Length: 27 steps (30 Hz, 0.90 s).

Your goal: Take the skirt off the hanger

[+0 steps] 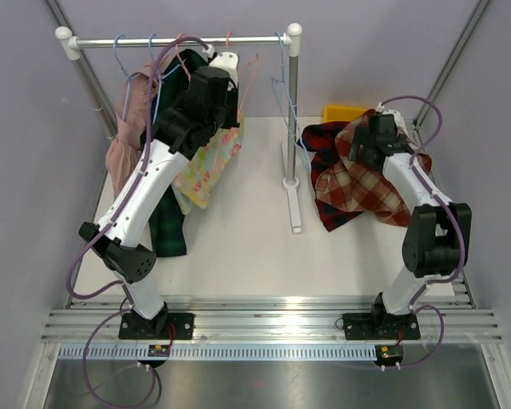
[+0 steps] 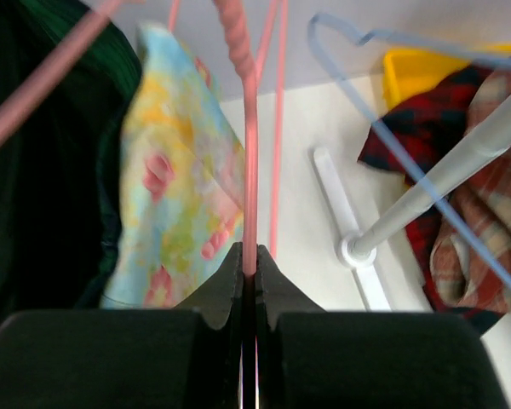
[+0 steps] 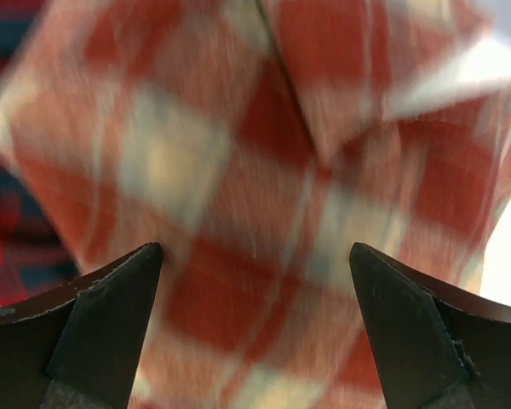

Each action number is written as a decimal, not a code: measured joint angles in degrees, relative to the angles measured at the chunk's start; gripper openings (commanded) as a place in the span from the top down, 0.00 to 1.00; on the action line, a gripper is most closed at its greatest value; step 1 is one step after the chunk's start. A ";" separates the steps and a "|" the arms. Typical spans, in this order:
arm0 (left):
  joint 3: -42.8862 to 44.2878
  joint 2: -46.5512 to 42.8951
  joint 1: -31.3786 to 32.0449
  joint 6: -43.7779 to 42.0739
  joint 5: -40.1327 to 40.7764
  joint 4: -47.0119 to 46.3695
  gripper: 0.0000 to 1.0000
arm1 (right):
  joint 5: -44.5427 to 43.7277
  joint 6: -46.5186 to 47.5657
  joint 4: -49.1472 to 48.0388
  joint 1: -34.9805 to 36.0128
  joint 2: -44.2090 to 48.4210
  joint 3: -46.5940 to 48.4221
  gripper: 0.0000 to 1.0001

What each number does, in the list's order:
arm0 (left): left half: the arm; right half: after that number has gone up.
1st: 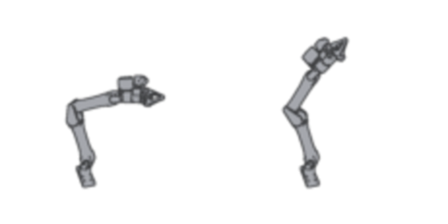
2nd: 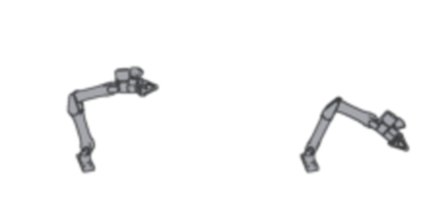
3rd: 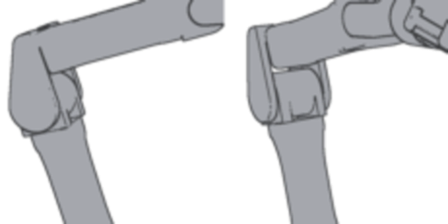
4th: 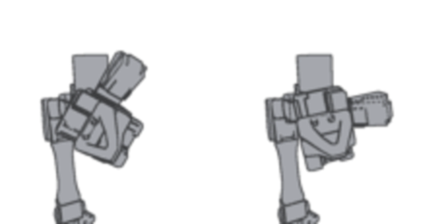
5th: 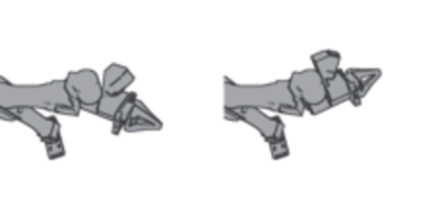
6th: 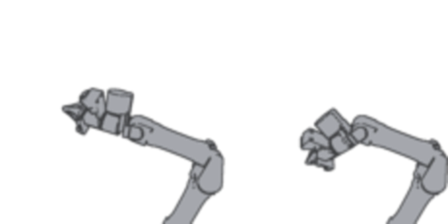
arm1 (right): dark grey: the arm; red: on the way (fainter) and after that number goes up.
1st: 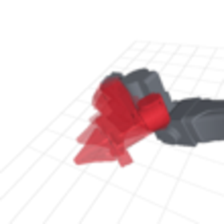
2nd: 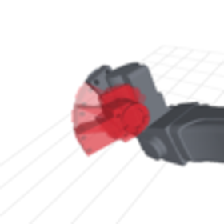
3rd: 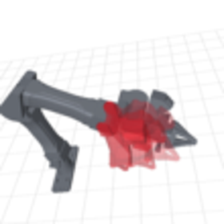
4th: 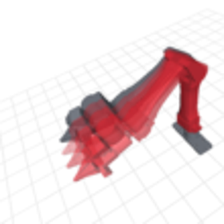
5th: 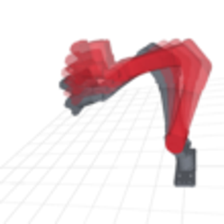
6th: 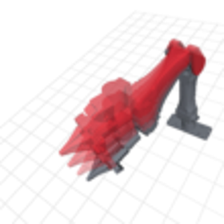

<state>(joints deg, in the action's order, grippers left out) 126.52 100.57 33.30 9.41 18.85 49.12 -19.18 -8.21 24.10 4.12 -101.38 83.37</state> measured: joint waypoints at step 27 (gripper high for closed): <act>-36.26 -16.92 -2.86 3.10 -0.07 -13.77 0.01 | 21.40 -6.14 -37.55 24.48 -20.70 -4.98 0.00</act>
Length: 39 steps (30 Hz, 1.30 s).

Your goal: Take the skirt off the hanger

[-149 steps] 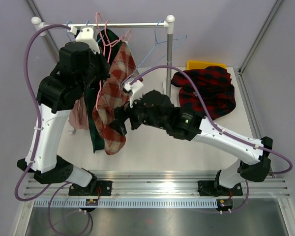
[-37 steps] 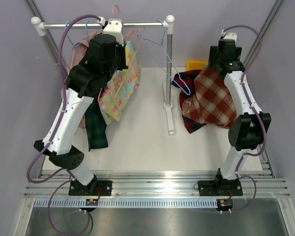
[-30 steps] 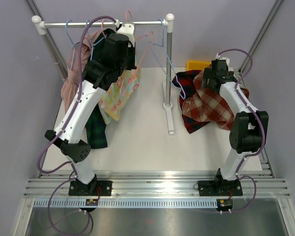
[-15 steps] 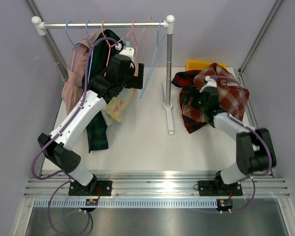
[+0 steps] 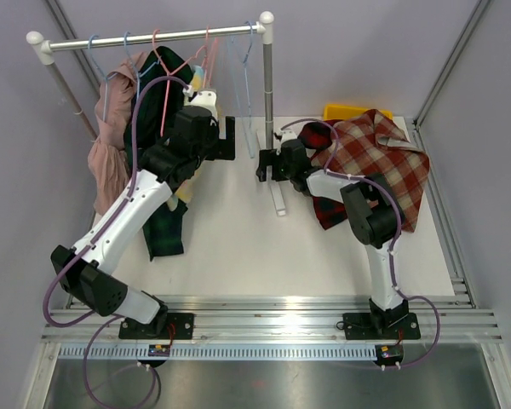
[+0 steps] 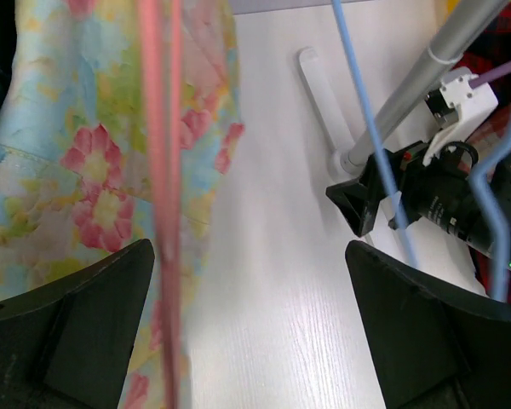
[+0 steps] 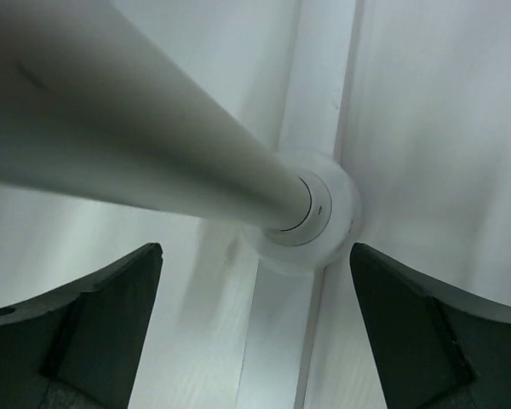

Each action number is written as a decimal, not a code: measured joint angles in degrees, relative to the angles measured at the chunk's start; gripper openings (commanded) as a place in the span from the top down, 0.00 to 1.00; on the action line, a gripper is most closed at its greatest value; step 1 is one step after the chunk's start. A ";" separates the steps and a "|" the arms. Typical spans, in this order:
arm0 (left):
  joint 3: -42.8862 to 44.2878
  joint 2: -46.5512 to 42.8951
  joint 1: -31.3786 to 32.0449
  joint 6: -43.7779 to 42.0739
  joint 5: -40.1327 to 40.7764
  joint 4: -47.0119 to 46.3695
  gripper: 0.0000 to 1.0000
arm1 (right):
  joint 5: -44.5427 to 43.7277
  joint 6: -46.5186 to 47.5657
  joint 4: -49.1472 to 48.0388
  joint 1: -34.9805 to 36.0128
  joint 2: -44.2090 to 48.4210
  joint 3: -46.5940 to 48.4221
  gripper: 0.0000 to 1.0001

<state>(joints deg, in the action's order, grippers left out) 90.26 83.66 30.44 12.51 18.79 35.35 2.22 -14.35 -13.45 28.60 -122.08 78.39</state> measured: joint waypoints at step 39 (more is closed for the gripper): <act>-1.05 -1.97 0.81 2.32 -2.75 -0.35 0.01 | -9.79 4.72 13.22 -2.05 31.26 -8.33 0.01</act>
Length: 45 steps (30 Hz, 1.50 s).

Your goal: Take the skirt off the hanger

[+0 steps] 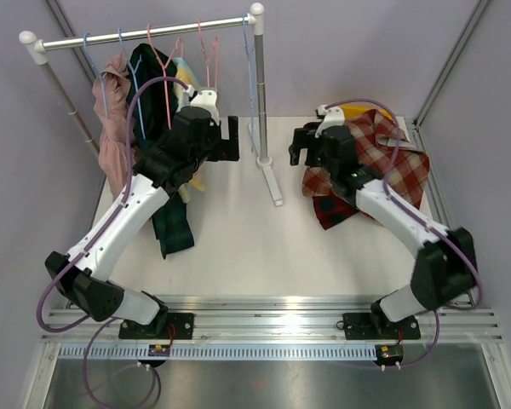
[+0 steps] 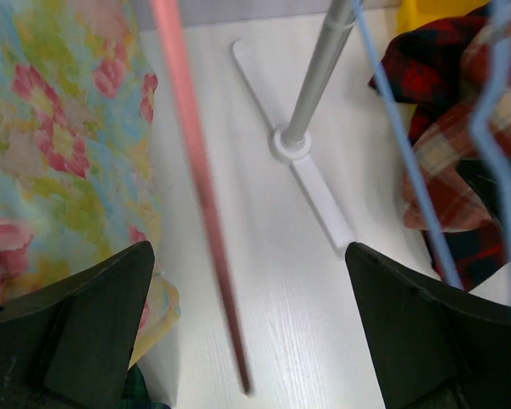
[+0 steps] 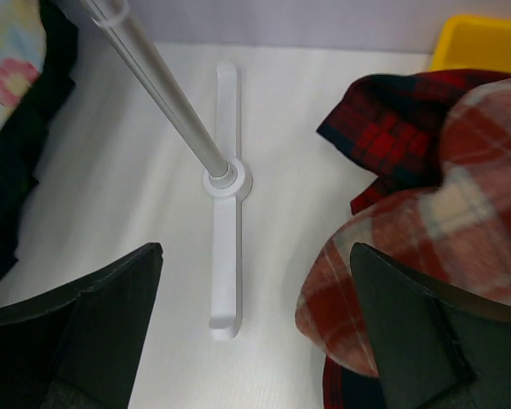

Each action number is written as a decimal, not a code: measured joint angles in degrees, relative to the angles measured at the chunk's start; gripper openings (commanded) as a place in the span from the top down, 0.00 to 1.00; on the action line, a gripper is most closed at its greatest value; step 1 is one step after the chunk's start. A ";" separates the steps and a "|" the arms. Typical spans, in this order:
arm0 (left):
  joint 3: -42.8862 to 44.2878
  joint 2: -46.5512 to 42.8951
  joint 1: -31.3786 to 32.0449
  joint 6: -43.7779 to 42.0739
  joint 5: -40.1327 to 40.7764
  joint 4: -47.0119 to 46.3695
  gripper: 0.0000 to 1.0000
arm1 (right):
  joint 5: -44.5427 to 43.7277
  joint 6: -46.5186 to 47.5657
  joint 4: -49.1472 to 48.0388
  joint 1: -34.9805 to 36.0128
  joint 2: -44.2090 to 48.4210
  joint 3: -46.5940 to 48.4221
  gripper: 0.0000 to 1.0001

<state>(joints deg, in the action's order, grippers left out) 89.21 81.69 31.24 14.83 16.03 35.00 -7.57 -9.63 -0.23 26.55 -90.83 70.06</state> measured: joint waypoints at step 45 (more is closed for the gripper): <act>33.99 15.12 -13.60 -4.79 2.71 12.59 0.30 | -3.32 -4.85 30.08 0.02 49.96 -10.16 0.01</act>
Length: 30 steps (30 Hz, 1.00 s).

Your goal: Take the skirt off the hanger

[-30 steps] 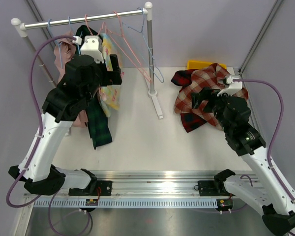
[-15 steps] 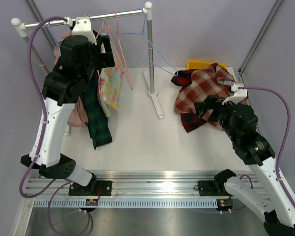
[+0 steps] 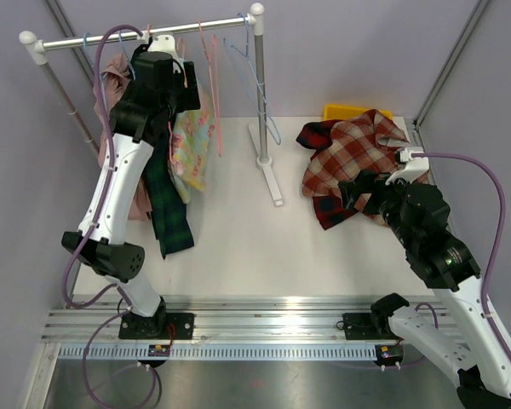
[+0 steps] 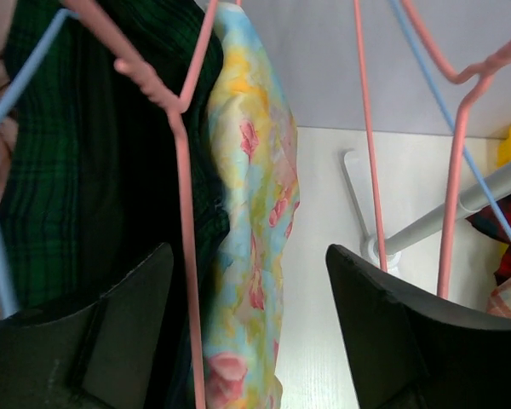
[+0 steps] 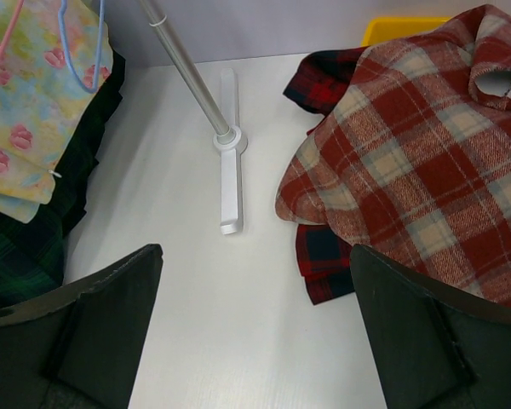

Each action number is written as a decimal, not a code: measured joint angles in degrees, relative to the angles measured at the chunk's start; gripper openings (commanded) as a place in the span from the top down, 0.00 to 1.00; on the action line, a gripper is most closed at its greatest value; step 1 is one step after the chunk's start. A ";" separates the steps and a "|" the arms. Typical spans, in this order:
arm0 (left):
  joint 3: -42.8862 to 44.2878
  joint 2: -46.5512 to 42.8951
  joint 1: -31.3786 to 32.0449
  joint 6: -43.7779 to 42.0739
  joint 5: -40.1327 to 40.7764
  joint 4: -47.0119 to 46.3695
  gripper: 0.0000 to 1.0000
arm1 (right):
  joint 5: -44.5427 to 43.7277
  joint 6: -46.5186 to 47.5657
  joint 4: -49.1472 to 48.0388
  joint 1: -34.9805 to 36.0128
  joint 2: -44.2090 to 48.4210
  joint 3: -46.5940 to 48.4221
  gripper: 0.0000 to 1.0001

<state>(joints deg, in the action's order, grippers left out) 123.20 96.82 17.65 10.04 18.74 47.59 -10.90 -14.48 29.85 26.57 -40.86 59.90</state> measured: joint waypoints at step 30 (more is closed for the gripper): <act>12.17 -5.53 2.16 1.01 -3.37 9.70 1.00 | 14.03 0.85 -2.16 3.06 -9.88 14.49 0.00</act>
<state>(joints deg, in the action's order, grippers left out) 135.37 91.29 19.81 11.05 15.38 57.30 3.14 -13.63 27.68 29.63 -50.74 74.39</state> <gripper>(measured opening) 0.028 0.993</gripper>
